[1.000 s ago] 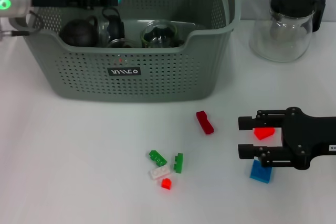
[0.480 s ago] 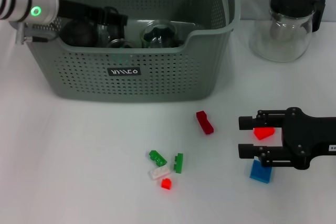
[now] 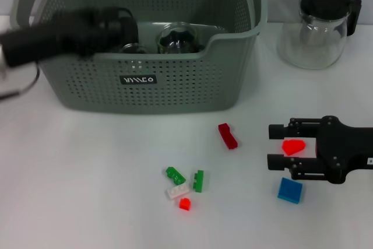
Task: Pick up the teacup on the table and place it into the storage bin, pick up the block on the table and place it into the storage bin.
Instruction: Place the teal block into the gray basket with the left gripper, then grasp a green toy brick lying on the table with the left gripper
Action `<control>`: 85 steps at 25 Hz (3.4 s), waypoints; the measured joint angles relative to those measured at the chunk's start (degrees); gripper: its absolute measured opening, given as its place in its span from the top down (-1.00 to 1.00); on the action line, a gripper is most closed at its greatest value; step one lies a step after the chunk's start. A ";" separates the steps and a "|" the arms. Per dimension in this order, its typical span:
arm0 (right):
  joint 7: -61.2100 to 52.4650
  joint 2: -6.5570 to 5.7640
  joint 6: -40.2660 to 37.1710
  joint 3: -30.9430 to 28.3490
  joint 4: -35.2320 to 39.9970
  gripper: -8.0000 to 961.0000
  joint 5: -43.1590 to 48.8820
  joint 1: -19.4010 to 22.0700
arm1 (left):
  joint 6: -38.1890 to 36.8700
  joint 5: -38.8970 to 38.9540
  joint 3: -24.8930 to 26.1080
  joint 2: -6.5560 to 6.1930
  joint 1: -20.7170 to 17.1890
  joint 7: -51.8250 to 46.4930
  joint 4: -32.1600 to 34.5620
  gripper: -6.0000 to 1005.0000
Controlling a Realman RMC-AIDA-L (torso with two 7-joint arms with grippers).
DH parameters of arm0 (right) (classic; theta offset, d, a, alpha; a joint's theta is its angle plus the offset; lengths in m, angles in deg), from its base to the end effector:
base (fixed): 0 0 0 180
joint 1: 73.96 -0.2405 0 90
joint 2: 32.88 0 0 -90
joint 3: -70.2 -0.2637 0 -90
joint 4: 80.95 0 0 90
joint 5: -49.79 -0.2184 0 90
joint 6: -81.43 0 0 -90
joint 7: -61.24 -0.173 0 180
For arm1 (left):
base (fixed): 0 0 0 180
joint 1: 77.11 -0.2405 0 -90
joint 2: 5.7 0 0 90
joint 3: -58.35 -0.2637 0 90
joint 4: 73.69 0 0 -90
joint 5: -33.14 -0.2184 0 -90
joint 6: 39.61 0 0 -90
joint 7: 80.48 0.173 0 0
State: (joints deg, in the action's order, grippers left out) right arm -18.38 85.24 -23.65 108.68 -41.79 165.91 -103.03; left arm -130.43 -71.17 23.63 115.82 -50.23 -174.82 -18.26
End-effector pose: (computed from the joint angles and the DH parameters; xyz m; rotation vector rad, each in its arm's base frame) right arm 0.2483 0.3097 -0.0151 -2.9248 0.5723 0.8516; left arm -0.2329 0.3706 0.0464 -2.4455 -0.6793 -0.9325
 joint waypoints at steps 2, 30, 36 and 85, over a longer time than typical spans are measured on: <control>0.00 0.00 0.70 -0.36 -0.05 -0.42 0.00 0.12 | -4.31 -0.32 1.96 0.77 -2.59 7.29 -1.95 -0.29; 17.55 -1.68 -3.11 -7.28 -9.23 -0.41 -0.02 2.58 | 4.74 -18.42 -1.98 2.92 -2.84 38.07 -26.02 -0.28; 17.49 -1.67 -3.12 -7.36 -9.38 -0.41 -0.02 2.71 | 7.79 -17.52 -1.61 2.95 -2.55 42.42 -29.24 -0.28; 17.45 -1.67 -3.21 -7.98 -9.62 -0.41 -0.02 2.79 | 19.03 -10.81 -1.88 2.99 -0.05 46.97 -36.61 -0.21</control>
State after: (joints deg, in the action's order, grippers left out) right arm -0.93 83.57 -26.85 100.69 -51.41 165.90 -100.24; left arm -111.40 -81.99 21.75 118.81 -50.29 -127.85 -54.87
